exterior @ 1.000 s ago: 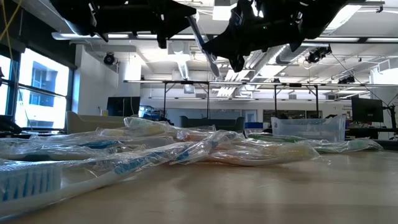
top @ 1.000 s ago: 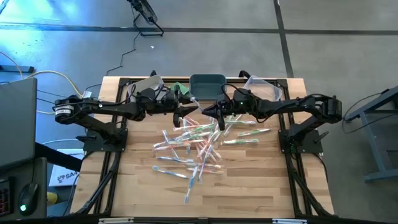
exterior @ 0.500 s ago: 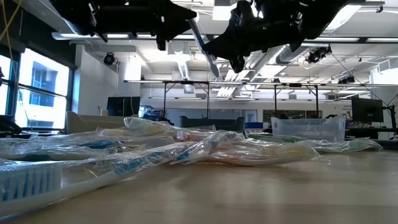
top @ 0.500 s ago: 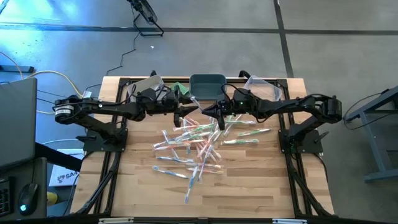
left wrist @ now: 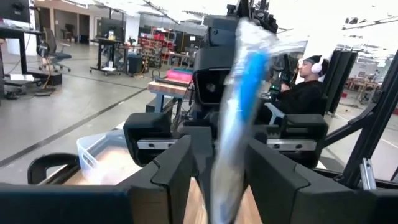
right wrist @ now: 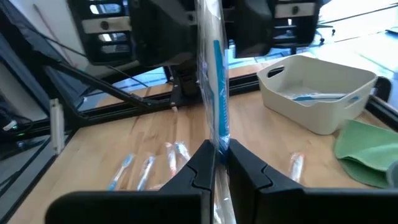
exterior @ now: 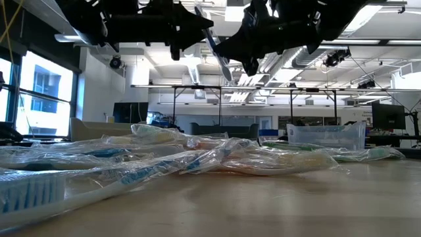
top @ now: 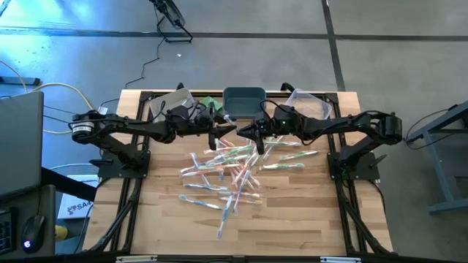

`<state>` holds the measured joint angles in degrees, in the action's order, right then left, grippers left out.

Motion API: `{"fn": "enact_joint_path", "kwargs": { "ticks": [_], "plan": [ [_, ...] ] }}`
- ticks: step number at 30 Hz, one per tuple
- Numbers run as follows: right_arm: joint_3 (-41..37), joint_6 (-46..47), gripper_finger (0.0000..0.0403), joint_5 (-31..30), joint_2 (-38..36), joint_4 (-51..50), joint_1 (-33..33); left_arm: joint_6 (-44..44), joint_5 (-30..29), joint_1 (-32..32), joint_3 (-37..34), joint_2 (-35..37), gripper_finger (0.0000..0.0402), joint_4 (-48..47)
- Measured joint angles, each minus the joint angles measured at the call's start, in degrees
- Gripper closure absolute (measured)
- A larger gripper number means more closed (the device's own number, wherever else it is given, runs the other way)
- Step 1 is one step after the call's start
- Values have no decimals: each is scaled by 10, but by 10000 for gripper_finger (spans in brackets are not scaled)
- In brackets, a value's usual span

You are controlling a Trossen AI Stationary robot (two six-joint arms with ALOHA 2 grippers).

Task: Pick & Place Toothbrushes
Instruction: Put the blue toothbrush into the gray bin

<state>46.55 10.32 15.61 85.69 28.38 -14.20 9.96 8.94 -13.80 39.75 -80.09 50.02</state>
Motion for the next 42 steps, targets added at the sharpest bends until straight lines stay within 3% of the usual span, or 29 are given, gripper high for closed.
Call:
{"fn": "enact_joint_path", "kwargs": {
  "ticks": [13, 21, 25, 29, 35, 42],
  "plan": [
    [0, -1, 390, -2, 0, -5, 0, -1, 0, 0, 0, 0, 382, 15],
    [0, 0, 382, 20, 0, -7, 0, 0, 2, 0, 0, 0, 381, 15],
    [0, -1, 342, 28, 0, -6, 0, 0, 12, -1, 0, 0, 384, 14],
    [0, -1, 275, 43, -23, -32, -4, -7, 21, -1, 0, 7, 384, -3],
    [0, -18, 173, 34, -116, -175, -25, -18, 25, -25, 0, 54, 384, -68],
    [0, -31, 138, 33, -198, -321, -60, -26, 17, -91, 0, 154, 384, -218]
  ]
}}
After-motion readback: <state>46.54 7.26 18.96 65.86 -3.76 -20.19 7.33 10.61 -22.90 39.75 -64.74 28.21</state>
